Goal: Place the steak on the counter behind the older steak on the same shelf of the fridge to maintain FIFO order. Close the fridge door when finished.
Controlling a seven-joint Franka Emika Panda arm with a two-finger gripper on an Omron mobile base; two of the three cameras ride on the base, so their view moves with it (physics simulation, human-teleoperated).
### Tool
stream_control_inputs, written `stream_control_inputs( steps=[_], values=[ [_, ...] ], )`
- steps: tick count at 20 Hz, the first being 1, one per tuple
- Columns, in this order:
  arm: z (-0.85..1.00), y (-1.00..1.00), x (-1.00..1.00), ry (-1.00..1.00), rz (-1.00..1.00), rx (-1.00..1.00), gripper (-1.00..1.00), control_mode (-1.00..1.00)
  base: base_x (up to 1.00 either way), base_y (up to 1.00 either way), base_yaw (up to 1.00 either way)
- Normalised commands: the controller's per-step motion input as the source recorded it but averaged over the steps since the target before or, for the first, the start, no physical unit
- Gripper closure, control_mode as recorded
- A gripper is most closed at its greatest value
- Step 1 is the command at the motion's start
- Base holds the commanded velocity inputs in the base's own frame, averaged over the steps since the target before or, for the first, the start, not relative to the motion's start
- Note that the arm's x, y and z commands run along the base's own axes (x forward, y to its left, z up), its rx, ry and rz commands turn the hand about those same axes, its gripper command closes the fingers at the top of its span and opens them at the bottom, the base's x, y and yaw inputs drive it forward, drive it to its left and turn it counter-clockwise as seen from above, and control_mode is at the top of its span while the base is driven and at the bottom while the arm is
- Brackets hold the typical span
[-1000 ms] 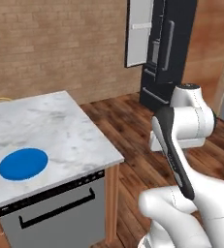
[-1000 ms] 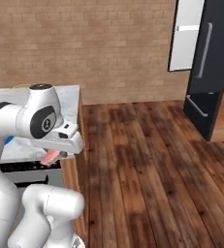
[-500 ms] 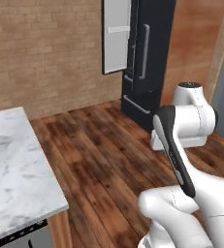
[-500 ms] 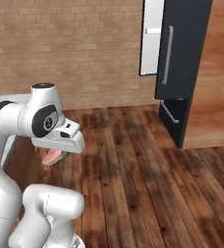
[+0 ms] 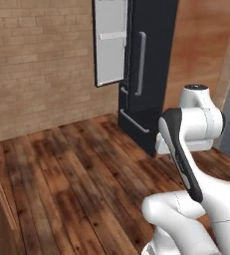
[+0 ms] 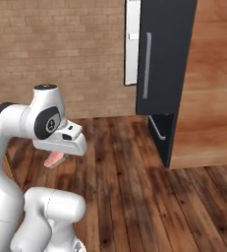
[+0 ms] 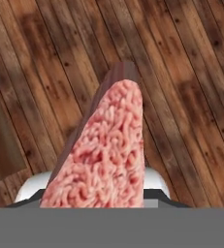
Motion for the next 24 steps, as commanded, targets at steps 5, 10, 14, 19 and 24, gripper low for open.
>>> stream_control_inputs(
  steps=[5,10,14,19,24],
  values=[
    [0.00,0.00,0.00,0.00,0.00,0.00,1.00,1.00,1.00,0.01,0.00],
    [0.00,0.00,0.00,0.00,0.00,0.00,1.00,1.00,1.00,0.24,-0.06],
    [0.00,0.00,0.00,0.00,0.00,0.00,1.00,1.00,1.00,0.05,-0.08],
    [0.00,0.00,0.00,0.00,0.00,0.00,1.00,1.00,1.00,0.31,-0.23],
    [0.00,0.00,0.00,0.00,0.00,0.00,1.00,1.00,1.00,0.35,-0.27]
  ],
)
